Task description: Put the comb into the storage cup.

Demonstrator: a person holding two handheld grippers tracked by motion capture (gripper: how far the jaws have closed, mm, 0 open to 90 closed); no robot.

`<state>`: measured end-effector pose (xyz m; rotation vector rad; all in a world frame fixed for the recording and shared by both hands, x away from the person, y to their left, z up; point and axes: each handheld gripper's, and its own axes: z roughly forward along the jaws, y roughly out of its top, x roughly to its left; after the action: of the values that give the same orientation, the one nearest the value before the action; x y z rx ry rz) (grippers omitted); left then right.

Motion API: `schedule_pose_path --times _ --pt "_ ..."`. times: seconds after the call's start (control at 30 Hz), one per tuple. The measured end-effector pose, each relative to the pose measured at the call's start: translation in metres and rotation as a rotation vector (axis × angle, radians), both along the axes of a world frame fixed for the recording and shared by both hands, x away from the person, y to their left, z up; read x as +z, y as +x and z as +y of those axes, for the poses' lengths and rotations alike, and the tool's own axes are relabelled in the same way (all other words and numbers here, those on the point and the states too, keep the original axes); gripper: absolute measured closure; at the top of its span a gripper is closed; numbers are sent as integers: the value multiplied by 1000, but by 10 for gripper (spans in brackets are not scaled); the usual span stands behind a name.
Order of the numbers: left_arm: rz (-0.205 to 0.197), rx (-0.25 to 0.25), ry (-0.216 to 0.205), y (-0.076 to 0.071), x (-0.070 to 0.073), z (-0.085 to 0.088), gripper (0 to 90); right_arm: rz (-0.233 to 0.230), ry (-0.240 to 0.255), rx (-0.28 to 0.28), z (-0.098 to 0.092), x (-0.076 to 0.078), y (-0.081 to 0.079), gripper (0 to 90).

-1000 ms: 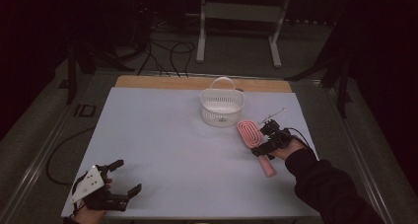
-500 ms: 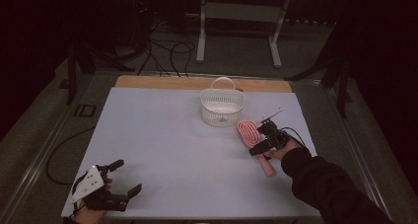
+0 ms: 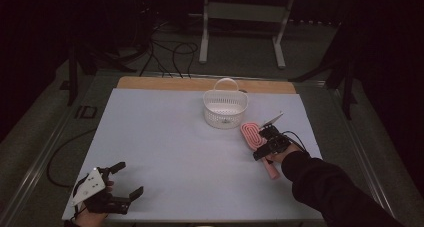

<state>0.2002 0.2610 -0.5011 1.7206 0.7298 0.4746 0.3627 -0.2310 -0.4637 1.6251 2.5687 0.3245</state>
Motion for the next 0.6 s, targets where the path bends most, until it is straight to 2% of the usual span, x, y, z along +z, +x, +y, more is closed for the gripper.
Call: schedule_pose_path --times 0.17,0.2,0.27,0.5,0.6 --pt "0 0 -1 0 0 0 0 8 -20 -19 1 -5 2 373" --pt "0 -1 0 0 0 0 0 17 -14 -30 0 -7 4 424" --pt "0 -1 0 0 0 0 0 15 -19 -41 1 -8 5 466" --pt "1 -1 -2 0 0 0 0 27 -19 -61 0 -12 10 556" --pt "1 -2 0 0 0 0 0 39 -22 -53 0 -15 12 583"
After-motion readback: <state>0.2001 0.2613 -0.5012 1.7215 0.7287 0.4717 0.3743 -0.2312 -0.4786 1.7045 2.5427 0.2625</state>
